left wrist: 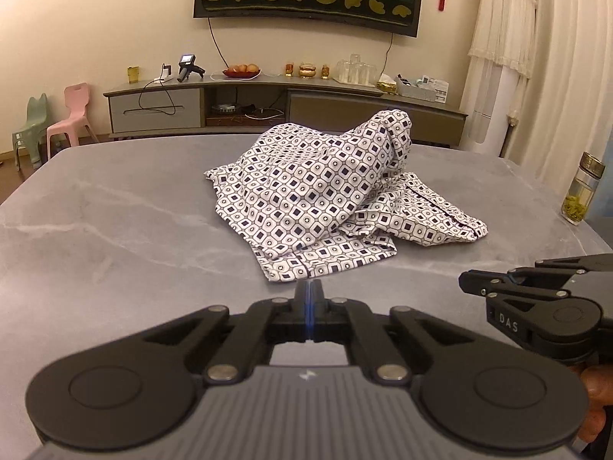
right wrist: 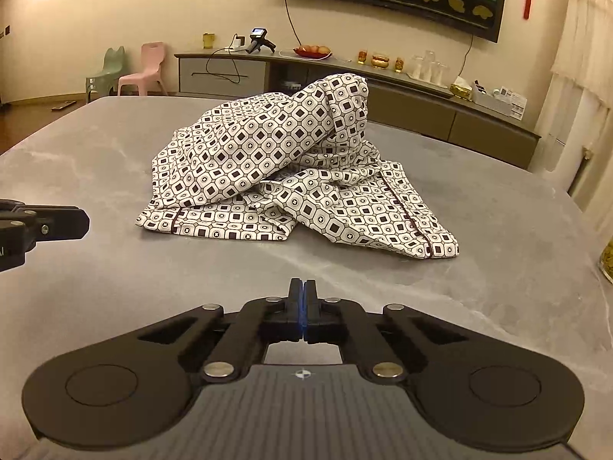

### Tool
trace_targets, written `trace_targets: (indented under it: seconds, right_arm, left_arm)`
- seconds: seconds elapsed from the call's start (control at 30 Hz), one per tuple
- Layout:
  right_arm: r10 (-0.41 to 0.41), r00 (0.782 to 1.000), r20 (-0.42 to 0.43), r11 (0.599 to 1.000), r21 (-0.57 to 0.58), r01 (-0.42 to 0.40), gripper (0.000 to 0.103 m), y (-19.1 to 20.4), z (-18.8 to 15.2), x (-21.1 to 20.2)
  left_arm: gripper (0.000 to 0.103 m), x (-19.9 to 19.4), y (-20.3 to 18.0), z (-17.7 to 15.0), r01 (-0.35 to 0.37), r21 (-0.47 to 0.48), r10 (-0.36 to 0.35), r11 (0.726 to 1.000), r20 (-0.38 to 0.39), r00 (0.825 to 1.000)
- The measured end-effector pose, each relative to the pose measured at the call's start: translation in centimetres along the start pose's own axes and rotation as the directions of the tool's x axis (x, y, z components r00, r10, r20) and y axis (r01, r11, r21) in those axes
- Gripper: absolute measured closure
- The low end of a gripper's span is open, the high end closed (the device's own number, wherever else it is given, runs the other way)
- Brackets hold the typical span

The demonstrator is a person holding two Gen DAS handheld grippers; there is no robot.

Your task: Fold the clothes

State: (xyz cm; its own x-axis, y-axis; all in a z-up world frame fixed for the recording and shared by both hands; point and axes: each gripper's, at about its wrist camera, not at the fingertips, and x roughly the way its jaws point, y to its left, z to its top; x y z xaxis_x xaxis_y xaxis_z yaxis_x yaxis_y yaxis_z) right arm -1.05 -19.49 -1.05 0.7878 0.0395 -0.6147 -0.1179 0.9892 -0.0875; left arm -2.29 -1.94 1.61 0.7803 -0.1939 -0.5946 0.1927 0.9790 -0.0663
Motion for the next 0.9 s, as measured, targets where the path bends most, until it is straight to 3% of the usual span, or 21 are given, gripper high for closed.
trace_targets:
  seconds: [0.1,0.13,0.17,0.2,0.23,0.27,0.3,0.33,0.5,0.63,0.77,0.9]
  right_arm:
    - [-0.016,1.0,0.004,1.0,0.015,0.016,0.103,-0.1,0.0,0.1]
    - [-0.027,1.0,0.005,0.999,0.025,0.026,0.103,-0.3,0.0,0.1]
    - [-0.038,0.999,0.006,0.999,0.036,0.037,0.102,-0.4,0.0,0.2]
    - [-0.045,0.999,0.001,0.998,0.045,0.044,0.088,-0.6,0.0,0.3]
    - [-0.047,0.999,-0.005,0.997,0.053,0.047,0.056,-0.7,0.0,0.4]
    - [-0.052,0.999,-0.001,0.997,0.062,0.052,0.036,-0.9,0.0,0.4]
    - [-0.061,0.998,0.012,0.996,0.073,0.06,0.005,-1.2,-0.1,0.4]
    - [-0.069,0.997,0.02,0.994,0.083,0.067,0.001,-1.4,-0.1,0.4]
    - [-0.076,0.997,0.014,0.986,0.152,0.073,0.001,-2.8,0.2,0.9]
    - [-0.068,0.998,0.019,0.978,0.197,0.063,0.001,-3.9,0.7,1.1]
    - [-0.051,0.996,0.069,0.981,0.192,0.037,0.001,-5.1,2.8,1.4]
    - [-0.039,0.994,0.106,0.987,0.159,0.022,0.001,-5.7,6.9,3.5]
  left_arm:
    - [0.101,0.2,0.1,0.1,0.011,-0.012,-0.011,1.0,-0.014,1.0]
    - [0.093,0.3,0.1,0.2,0.015,-0.014,-0.015,1.0,-0.018,1.0]
    - [0.074,0.2,0.1,0.4,0.008,-0.011,-0.008,1.0,-0.016,1.0]
    - [0.059,0.1,0.1,0.6,0.001,0.002,-0.001,1.0,-0.009,1.0]
    - [0.027,0.0,0.0,0.9,-0.006,0.014,0.006,1.0,-0.003,1.0]
    - [0.012,-0.1,0.0,1.2,-0.007,0.027,0.006,1.0,0.005,1.0]
    - [0.011,-0.2,0.0,1.7,0.003,0.04,-0.004,0.999,0.014,1.0]
    - [0.01,-0.2,-0.1,2.3,0.009,0.056,-0.01,0.998,0.018,1.0]
    - [0.004,2.0,-0.1,5.2,0.012,0.135,-0.008,0.991,-0.031,0.999]
    - [0.004,4.6,1.4,6.3,0.037,0.111,-0.031,0.993,-0.056,0.998]
    - [0.002,7.6,5.0,5.4,0.052,-0.078,-0.062,0.996,-0.131,0.989]
    - [0.002,9.2,8.2,5.6,0.11,-0.239,-0.153,0.965,-0.168,0.974]
